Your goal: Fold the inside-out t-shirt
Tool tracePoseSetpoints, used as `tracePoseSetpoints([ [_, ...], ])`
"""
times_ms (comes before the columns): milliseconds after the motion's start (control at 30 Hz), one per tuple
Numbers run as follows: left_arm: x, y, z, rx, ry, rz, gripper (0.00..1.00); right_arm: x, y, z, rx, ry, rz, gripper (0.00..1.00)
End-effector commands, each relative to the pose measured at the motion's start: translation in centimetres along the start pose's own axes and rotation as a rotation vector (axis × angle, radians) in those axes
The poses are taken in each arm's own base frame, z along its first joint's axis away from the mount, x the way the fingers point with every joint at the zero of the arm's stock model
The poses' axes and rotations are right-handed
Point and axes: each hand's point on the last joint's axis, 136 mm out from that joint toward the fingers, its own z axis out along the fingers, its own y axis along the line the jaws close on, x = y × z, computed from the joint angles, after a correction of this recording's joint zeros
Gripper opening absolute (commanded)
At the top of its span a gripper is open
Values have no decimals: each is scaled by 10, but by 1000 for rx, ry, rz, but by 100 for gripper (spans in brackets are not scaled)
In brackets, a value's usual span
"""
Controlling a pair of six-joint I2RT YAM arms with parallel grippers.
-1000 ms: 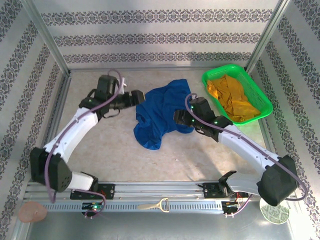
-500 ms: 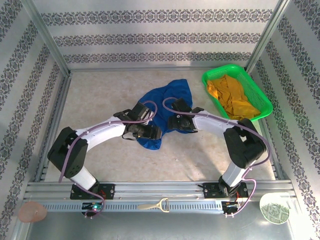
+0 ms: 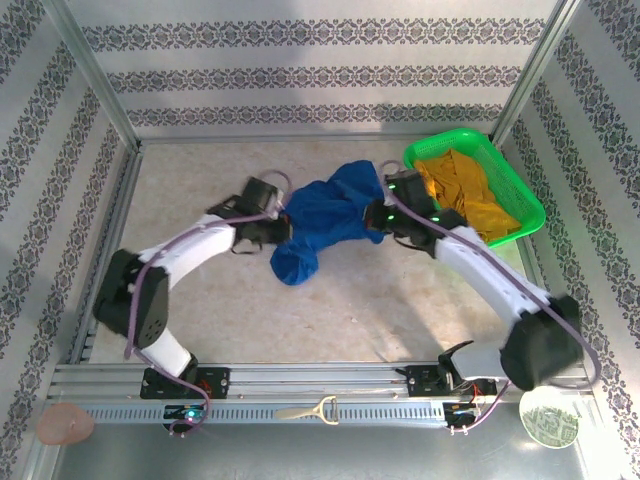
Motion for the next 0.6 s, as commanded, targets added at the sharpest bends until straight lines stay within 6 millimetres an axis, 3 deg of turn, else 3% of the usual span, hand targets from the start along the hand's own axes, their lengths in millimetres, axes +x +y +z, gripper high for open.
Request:
tracePoseSetpoints([
  [0,-68,-13,-96,74,-238,-14,0,-1,18,-33,-111,25,53,0],
  [67,-88,-16,-137,104,-323,-36,0,-4,30,-52,-157,18,60,0],
  [167,-108,-28,-180,142,-404,-52,0,-5,50,-71,-239,25,82,0],
  [267,-120,-25,-190,136,-426,-73,0,-4,54,-73,-259,39,102,0],
  [333,-125,-7,-174,104,-405,-102,0,0,45,-59,-232,45,114,0],
  [433,-126,14,-129,117,-310,-143,2,1,28,-24,-213,55,161,0],
  [500,-113,13,-96,151,-213,-145,22,2,26,-5,-227,68,187,0],
  [567,-92,1,-69,213,-155,-126,43,3,26,4,-241,81,202,0],
])
